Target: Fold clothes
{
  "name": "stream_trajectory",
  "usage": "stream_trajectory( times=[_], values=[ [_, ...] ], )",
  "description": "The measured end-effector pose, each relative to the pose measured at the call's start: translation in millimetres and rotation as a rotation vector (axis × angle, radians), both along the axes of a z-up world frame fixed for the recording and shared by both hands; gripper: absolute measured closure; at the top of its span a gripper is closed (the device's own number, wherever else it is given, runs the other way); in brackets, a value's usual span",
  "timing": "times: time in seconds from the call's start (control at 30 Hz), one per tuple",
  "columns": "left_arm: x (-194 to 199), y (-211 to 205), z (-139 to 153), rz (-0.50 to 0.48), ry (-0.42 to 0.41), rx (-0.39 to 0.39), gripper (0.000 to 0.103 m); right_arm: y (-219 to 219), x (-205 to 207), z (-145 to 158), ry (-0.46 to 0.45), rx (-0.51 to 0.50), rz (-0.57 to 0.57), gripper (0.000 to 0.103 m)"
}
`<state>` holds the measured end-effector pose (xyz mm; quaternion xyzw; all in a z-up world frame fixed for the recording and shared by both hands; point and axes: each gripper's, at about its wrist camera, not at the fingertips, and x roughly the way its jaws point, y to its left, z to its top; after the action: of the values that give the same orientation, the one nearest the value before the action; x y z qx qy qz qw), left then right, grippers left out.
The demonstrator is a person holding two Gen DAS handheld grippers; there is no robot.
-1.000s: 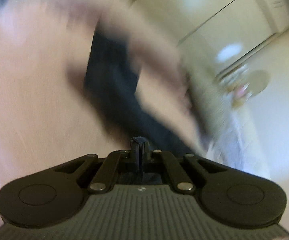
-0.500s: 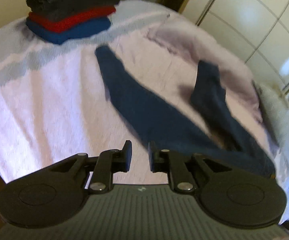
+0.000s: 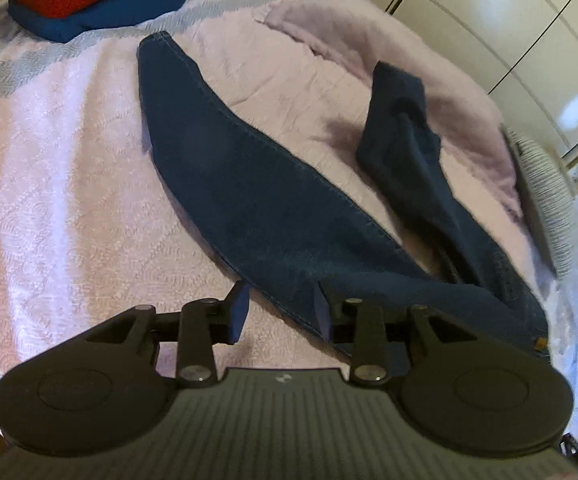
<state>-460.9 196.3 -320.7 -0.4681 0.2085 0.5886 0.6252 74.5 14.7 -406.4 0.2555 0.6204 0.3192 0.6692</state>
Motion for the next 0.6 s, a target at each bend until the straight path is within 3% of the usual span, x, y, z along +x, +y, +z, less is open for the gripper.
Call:
stream_trajectory(
  times=[0.03,0.07,0.1,0.13,0.3,0.37,0.47,0.53,0.6],
  values=[
    [4,4,-3,-0.003,0.018,-0.009,0.073,5,0,-2,0.001,0.001,-0.012,0.057],
    [7,6,-5,-0.006,0.037,-0.015,0.073,9,-1,-4,0.001,0.001,-0.023,0.084],
    [6,8,-4,-0.004,0.049,-0.015,0.073,12,-1,-3,-0.007,-0.003,-0.023,0.086],
    [3,10,-2,0.003,0.056,-0.012,0.073,11,0,8,-0.037,-0.006,-0.003,0.094],
    [-14,16,10,0.035,0.096,0.002,0.073,-26,11,91,-0.192,0.082,0.089,0.098],
    [-26,18,14,0.048,0.113,0.011,0.073,-44,23,116,-0.252,0.053,0.062,0.098],
    [-44,21,8,0.087,0.099,-0.009,0.072,-64,50,102,-0.254,-0.117,-0.087,0.096],
    [-55,23,1,0.120,0.068,-0.031,0.070,-61,60,73,-0.196,-0.236,-0.087,0.094],
    [-64,25,-5,0.144,0.018,-0.057,0.065,-64,59,54,-0.110,-0.232,-0.136,0.079]
  ],
)
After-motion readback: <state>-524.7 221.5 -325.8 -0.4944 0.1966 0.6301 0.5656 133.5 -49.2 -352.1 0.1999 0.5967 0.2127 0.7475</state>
